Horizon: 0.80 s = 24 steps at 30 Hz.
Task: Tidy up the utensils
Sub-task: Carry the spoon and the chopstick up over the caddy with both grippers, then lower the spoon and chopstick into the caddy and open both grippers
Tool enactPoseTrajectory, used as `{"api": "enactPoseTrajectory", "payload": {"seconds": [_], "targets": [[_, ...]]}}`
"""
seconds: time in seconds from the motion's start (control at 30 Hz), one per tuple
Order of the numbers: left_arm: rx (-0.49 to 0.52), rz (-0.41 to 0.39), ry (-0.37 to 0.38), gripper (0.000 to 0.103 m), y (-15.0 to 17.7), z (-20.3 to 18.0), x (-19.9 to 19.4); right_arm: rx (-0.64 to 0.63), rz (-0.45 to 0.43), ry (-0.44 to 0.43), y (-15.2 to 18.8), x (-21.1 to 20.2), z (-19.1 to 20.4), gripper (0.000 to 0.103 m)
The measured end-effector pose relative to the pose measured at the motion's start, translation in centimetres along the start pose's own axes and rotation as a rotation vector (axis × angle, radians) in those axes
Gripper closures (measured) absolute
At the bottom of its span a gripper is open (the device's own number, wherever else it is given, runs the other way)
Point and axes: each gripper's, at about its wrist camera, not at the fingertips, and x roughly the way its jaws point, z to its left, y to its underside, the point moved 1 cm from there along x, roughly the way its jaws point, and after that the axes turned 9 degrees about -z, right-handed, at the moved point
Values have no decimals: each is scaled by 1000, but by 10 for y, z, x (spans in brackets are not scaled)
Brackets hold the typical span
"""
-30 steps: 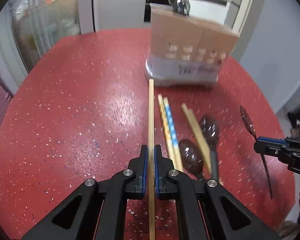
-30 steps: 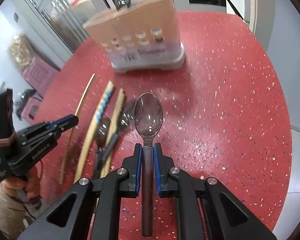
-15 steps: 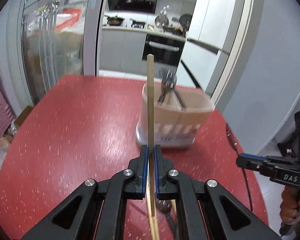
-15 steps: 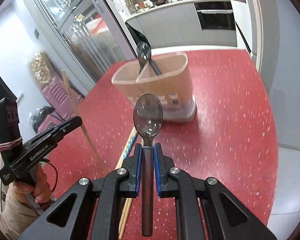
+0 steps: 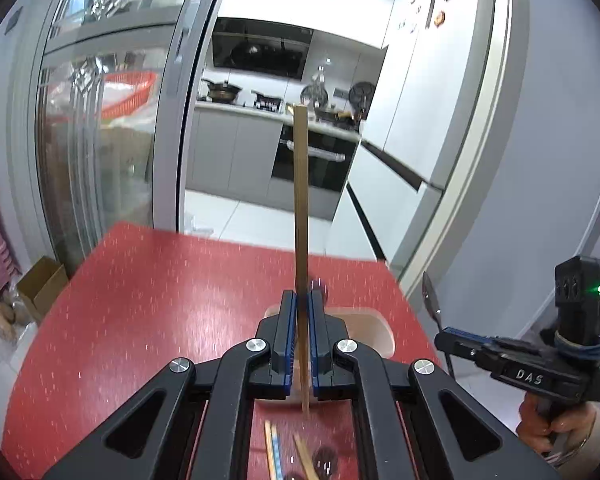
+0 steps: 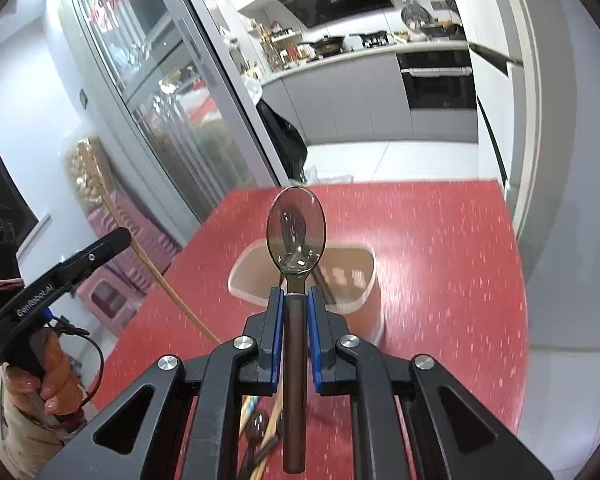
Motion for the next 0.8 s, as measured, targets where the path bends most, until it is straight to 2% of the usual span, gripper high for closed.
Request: {"api": "enactPoseTrajectory", "payload": {"seconds": [0.17, 0.47, 0.8], "targets": [[-1, -23, -7, 71, -18, -1, 19, -43, -60, 12, -23, 21, 2, 90], [5, 0, -21, 72, -18, -1, 63, -160, -199, 21, -42, 63, 9, 90], [-12, 70, -31, 72, 12, 5, 97, -249, -231, 53, -17, 111, 0, 90]]}}
